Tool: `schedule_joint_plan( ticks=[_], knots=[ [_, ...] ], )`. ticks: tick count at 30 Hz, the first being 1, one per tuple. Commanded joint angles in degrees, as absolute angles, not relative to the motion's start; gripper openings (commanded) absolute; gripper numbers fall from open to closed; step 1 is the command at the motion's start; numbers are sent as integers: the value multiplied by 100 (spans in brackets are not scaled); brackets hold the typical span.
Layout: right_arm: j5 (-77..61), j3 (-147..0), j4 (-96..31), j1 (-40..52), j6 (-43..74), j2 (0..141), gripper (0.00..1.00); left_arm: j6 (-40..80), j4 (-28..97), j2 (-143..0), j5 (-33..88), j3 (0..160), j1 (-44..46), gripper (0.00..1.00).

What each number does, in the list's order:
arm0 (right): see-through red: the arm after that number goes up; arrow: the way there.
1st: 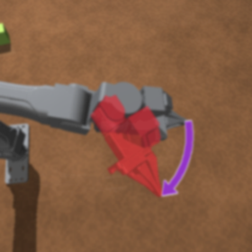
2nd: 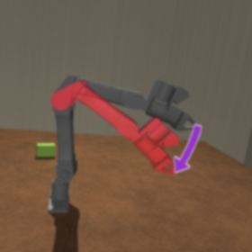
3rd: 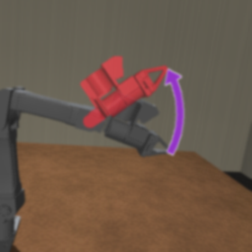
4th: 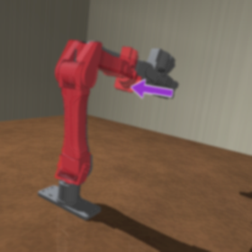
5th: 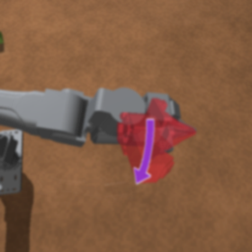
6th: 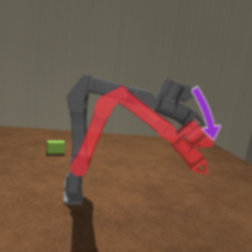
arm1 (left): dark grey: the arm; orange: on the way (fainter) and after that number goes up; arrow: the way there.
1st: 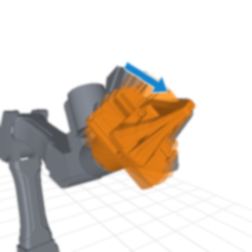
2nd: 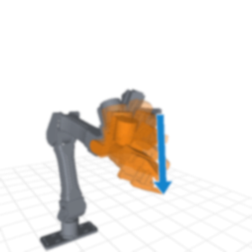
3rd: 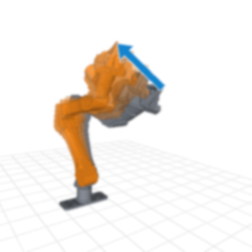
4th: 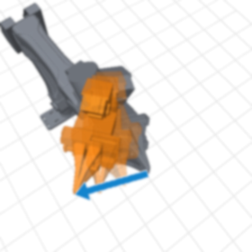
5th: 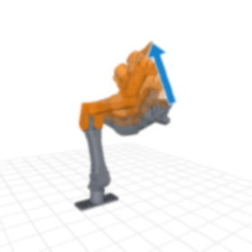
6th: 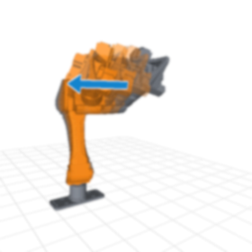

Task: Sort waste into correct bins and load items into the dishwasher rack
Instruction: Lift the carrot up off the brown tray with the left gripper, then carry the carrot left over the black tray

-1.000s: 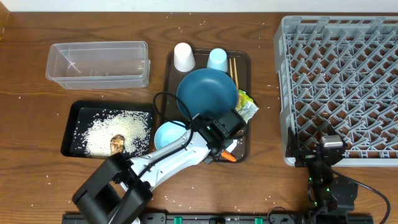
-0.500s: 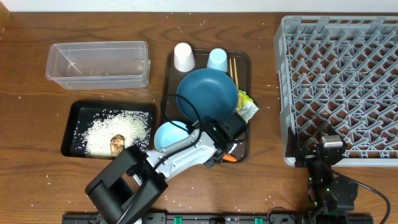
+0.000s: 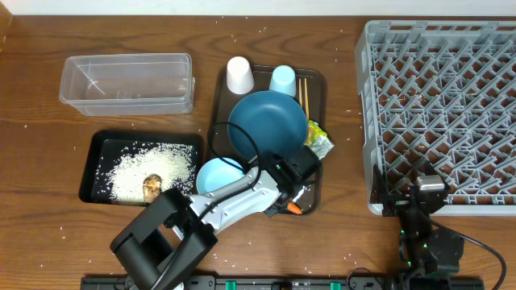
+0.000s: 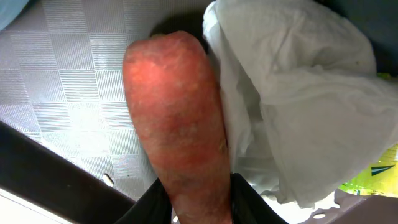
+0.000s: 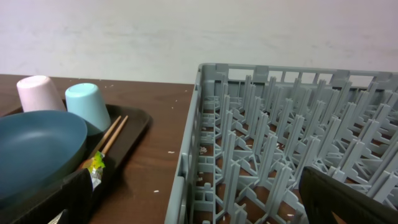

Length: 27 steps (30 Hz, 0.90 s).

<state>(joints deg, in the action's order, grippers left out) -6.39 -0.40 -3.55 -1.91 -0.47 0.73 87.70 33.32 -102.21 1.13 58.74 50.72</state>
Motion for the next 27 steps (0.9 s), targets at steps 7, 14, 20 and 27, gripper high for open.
schedule_joint_plan(
  ticks=[7, 14, 20, 27],
  knots=[
    [-624, -32, -370, -106, -49, 60, 99, 8705, 3581, -9791, 67, 5883, 5076, 21],
    [-624, -32, -370, -106, -49, 60, 99, 8678, 3758, -9308, 110, 5883, 5076, 21],
    [-624, -32, -370, -106, -49, 60, 99, 8659, 3898, -8833, 78, 5883, 5074, 21],
    [-624, -32, -370, -106, -49, 60, 99, 8433, 4077, -8394, -591, 5883, 4737, 21]
  ],
)
